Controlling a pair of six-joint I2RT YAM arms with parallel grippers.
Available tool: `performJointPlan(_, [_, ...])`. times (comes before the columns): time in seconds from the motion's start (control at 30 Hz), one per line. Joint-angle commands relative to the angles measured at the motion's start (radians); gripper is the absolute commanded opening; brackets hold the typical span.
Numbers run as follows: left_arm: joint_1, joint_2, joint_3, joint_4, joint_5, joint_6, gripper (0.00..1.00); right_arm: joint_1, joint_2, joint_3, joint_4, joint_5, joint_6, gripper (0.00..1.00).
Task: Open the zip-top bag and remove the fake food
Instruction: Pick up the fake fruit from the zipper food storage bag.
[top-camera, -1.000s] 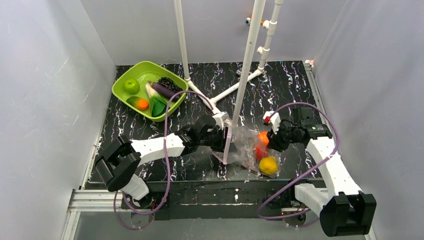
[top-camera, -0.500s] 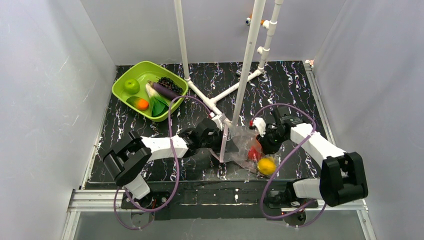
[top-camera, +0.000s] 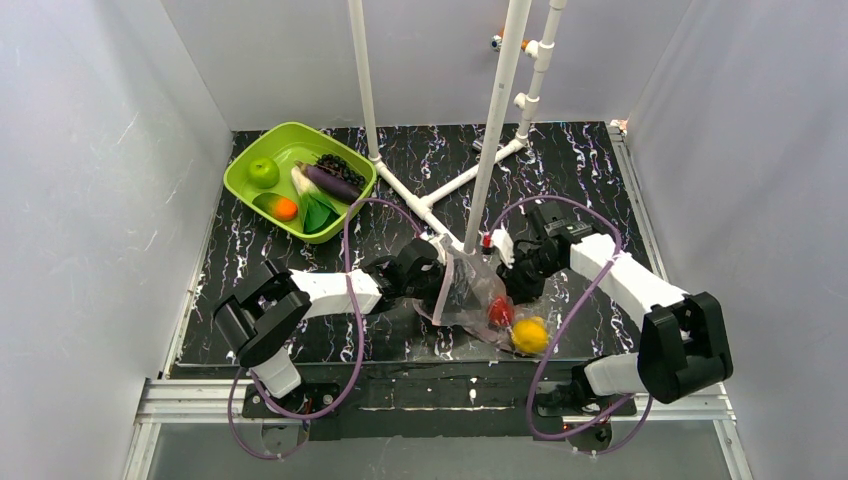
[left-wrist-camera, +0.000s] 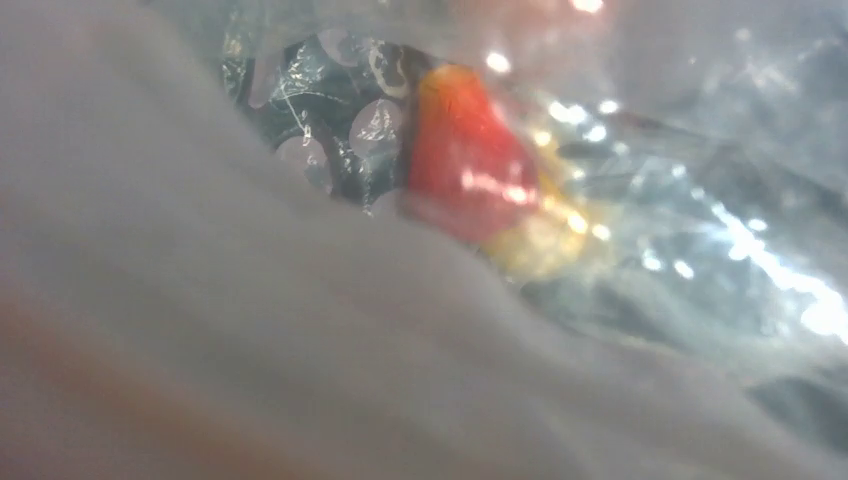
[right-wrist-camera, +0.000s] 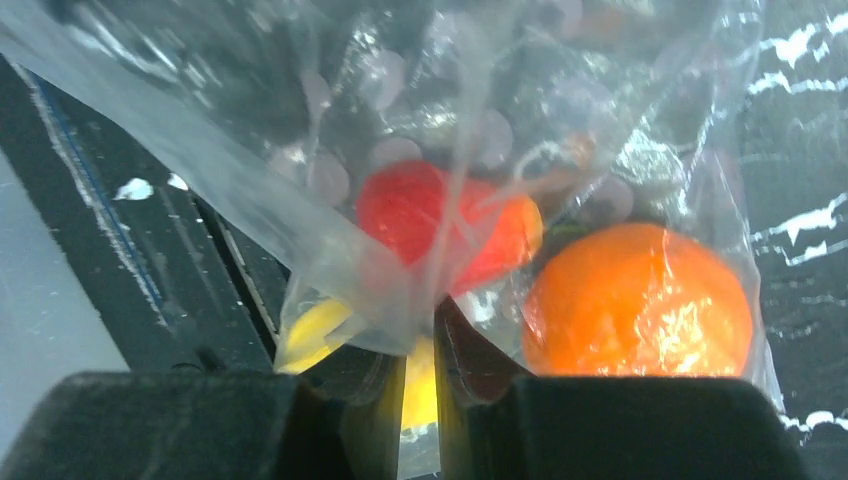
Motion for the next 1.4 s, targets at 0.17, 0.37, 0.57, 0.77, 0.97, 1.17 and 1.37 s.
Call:
performJointPlan(0.17, [-0.012,-0.004,0.057,-0.07,0.024,-0.029,0.61,0.032,0.098,0.147,-0.166,-0.011,0.02,0.23])
performJointPlan(0.37, [-0.012,-0.01,0.059,-0.077,0.024,-0.026,0.55,-0.006,-0.01,0.098,-0.224,0.068,-0.141,0.25])
performJointPlan(0.57, [-0.012,0.005,0.054,-0.025,0.065,-0.029,0.54,-0.009,-0.205,-0.07,-0.113,0.041,-0.479,0.4])
performJointPlan(0.77, [-0.012,0.023,0.055,0.016,0.091,-0.057,0.55,0.004,-0.19,-0.126,0.043,0.008,-0.664,0.54])
performJointPlan(0.97, [-0.012,0.035,0.045,0.036,0.091,-0.101,0.55,0.056,-0.149,-0.158,0.116,0.01,-0.725,0.45])
performJointPlan(1.17, [-0.013,0.043,0.053,0.021,0.07,-0.167,0.55,0.087,-0.117,-0.124,0.07,0.034,-0.765,0.39])
performJointPlan(1.37, [-0.013,0.048,0.077,-0.053,0.042,-0.248,0.56,0.162,-0.081,-0.059,0.007,0.063,-0.746,0.3])
